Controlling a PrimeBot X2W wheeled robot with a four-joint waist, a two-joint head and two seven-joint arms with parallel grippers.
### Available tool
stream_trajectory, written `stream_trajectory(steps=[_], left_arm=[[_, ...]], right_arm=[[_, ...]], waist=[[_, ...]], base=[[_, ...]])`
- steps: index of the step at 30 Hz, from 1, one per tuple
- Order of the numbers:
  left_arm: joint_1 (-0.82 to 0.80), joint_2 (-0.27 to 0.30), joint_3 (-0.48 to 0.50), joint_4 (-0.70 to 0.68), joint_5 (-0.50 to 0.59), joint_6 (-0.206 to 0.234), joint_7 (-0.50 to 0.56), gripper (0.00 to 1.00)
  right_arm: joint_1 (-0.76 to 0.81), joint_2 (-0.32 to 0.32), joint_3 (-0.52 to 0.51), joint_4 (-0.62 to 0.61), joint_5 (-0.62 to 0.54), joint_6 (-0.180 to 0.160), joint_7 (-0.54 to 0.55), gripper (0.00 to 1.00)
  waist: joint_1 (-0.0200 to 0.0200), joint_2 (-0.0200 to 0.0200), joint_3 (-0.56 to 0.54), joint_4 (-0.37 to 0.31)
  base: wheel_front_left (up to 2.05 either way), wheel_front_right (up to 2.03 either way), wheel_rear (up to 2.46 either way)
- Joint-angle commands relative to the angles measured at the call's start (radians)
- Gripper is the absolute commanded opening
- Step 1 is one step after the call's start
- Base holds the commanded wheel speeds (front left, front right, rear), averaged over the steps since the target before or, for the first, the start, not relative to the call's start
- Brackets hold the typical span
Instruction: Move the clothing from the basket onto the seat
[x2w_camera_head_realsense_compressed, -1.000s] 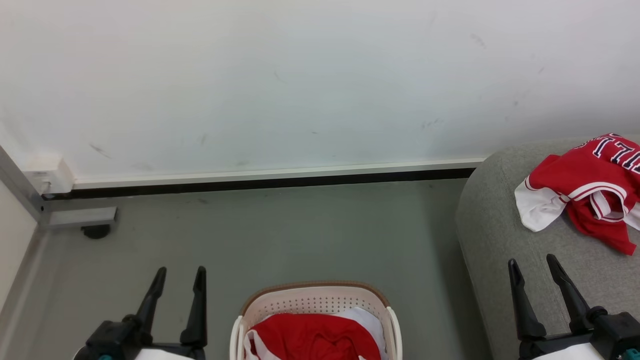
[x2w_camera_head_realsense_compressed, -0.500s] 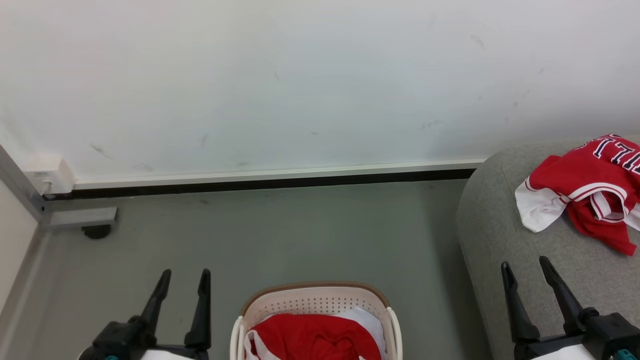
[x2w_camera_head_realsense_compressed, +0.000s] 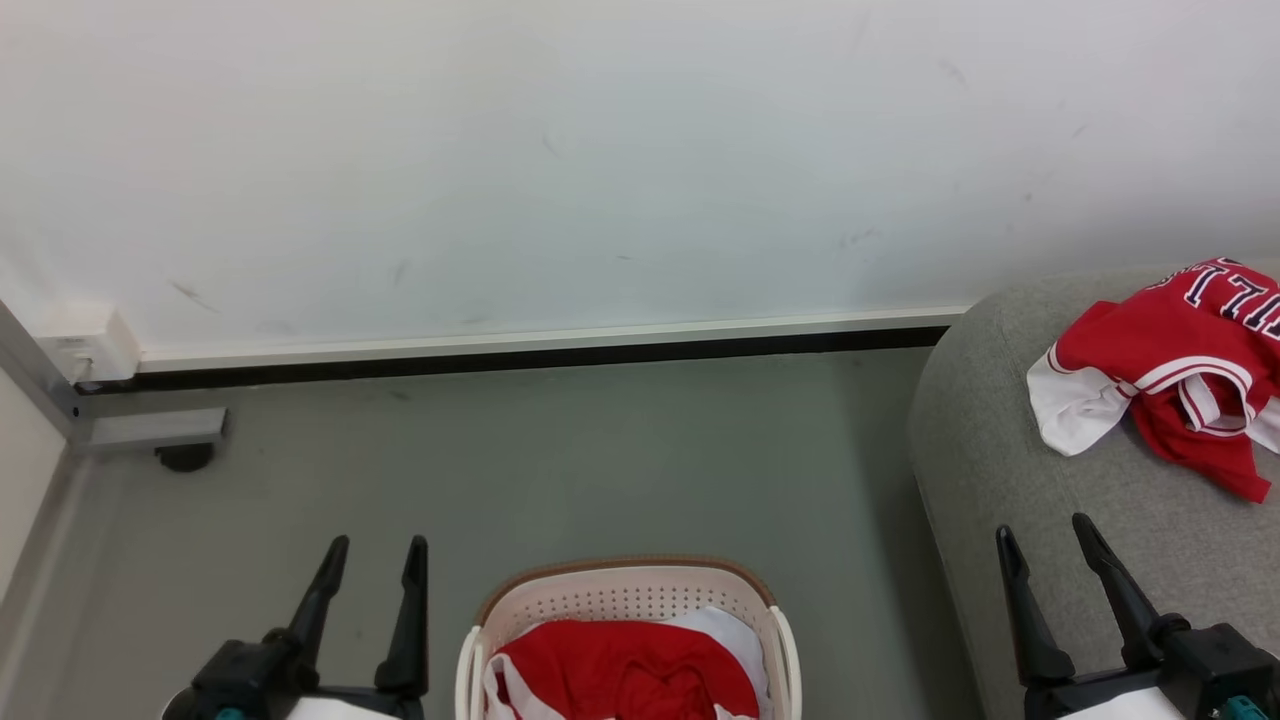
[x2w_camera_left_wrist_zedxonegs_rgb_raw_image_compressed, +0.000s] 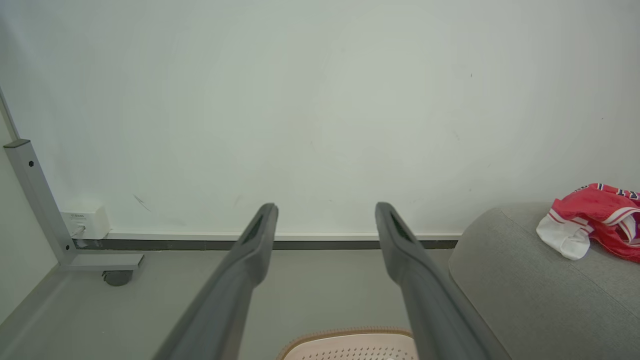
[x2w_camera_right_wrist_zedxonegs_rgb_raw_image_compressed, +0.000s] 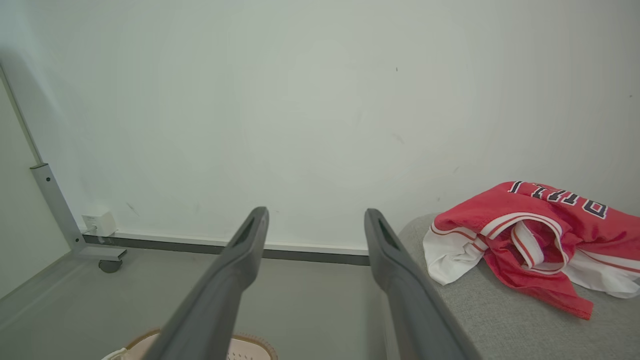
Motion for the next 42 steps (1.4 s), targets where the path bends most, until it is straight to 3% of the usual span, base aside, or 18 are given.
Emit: stream_trajectory(steps=[1,7,22,31,42], left_arm=[[-0.009,0.002,-0.004,0.003,0.003,-0.002,-0.001,1.00],[-0.036,0.002,-0.020,0.002,0.000,-0.003,0.000,1.00],[-0.157,0.048,-0.077,0.055,0.007,-0.001,0.000,1.00],[-0.318,0.107,-0.191,0.276,0.018,-0.001,-0.001,1.00],[-0.529,0.130,-0.344,0.603,-0.013,-0.001,0.029,1.00]], right_arm=[[-0.013,-0.006,0.003,0.006,0.000,-0.002,-0.003,1.00],[-0.044,-0.035,0.028,0.003,0.017,-0.002,-0.003,1.00],[-0.190,-0.016,0.018,-0.034,0.049,-0.002,-0.003,1.00],[-0.257,0.007,-0.016,-0.052,0.030,-0.002,-0.003,1.00],[-0.324,0.033,-0.018,-0.082,0.021,-0.002,-0.003,1.00]], waist=[[0.0000,0.0000,0.005,-0.002],[0.0000,0.0000,0.049,-0.018],[0.0000,0.0000,0.257,-0.093],[0.0000,0.0000,0.378,-0.113],[0.0000,0.0000,0.501,-0.165]], base=[[0.00,0.00,0.00],[0.00,0.00,0.00],[0.00,0.00,0.00],[0.00,0.00,0.00],[0.00,0.00,0.00]])
